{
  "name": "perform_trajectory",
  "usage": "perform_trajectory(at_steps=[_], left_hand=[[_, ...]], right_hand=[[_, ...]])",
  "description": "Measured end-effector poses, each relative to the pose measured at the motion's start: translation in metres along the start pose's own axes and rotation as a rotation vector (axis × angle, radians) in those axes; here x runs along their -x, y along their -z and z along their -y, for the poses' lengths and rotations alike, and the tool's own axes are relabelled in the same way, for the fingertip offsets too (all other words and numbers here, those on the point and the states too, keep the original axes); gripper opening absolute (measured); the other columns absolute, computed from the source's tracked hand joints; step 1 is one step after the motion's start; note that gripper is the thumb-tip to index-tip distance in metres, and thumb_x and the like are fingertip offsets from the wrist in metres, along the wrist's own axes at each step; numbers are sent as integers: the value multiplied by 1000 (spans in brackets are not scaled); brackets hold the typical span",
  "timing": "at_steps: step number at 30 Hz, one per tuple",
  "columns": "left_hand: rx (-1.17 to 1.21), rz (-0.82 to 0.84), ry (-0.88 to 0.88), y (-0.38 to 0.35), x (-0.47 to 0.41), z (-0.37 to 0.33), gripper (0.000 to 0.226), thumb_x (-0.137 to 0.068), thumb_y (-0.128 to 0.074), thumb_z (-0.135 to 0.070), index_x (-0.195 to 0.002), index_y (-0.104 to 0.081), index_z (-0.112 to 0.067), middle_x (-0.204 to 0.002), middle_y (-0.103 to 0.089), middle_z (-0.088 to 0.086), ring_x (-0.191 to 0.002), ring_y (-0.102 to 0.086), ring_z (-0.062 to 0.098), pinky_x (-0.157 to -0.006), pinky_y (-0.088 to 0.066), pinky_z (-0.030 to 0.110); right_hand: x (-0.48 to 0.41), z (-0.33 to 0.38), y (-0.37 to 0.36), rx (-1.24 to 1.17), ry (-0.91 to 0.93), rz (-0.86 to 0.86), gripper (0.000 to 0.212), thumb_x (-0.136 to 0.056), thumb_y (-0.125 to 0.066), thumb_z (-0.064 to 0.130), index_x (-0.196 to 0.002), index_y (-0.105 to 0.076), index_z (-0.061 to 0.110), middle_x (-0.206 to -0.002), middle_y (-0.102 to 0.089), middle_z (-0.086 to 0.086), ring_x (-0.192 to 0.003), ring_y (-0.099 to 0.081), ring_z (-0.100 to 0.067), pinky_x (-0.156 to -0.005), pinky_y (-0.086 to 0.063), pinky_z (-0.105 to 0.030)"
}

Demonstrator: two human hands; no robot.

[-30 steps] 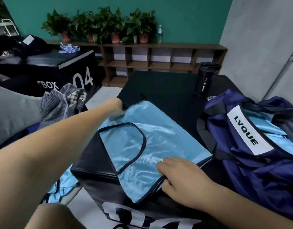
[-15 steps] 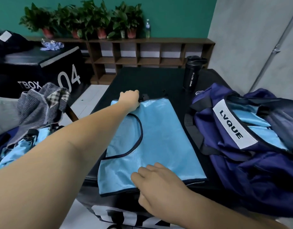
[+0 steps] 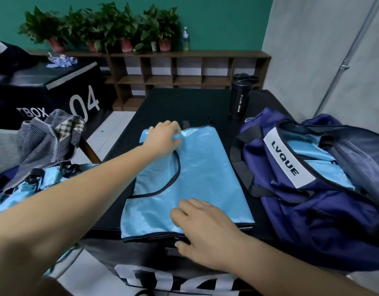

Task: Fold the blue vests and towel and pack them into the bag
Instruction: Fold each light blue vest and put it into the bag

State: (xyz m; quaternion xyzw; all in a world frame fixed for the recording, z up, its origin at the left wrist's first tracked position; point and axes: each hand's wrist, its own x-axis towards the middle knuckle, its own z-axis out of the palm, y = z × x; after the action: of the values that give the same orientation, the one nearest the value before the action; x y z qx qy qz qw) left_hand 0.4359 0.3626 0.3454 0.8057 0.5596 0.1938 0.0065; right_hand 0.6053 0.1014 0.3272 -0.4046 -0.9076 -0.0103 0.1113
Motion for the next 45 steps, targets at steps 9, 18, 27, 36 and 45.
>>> perform_trajectory(at_steps=[9,18,27,36,45], left_hand=[[224,91,-218,54,156,-41,11,-93,-72,-29,-95,-62,-34,-96,-60,-14,-87,-59,5,-78,-53,32],[130,320,-320,72,232,-49,22,-85,-63,-59,-96,-53,-43,-97,-55,-19,-84,-58,3,-71,-55,33],[-130,410,-309,64,232,-30,47,-70,-79,-48,-98,-43,-37,-99,-47,-12,-81,-54,13,-66,-50,38],[21,411,-312,72,225,-25,13,-83,-68,-37,-88,-57,-33,-90,-58,-11,-77,-56,9,-69,-53,39],[251,316,-180,89,217,-18,14,-86,-69,-28,-83,-55,-30,-75,-64,-8,-68,-56,12,-64,-48,33]], right_hand=[[21,-22,22,-76,-93,98,40,-88,-64,62,-100,-46,28,-102,-47,10,-100,-45,-16,-81,-31,-30],[53,-49,51,-100,-216,220,25,-85,-66,44,-105,-52,35,-104,-49,15,-102,-44,-5,-83,-34,-17],[54,-58,47,-72,-234,240,38,-86,-75,59,-103,-52,35,-102,-48,16,-104,-46,-7,-85,-41,-30],[52,-55,36,-79,-137,227,32,-93,-73,48,-89,-45,32,-87,-49,14,-90,-42,-9,-86,-35,-27],[44,-57,50,-109,-256,24,13,-95,-51,49,-95,-47,36,-91,-55,14,-90,-47,-14,-84,-37,-34]])
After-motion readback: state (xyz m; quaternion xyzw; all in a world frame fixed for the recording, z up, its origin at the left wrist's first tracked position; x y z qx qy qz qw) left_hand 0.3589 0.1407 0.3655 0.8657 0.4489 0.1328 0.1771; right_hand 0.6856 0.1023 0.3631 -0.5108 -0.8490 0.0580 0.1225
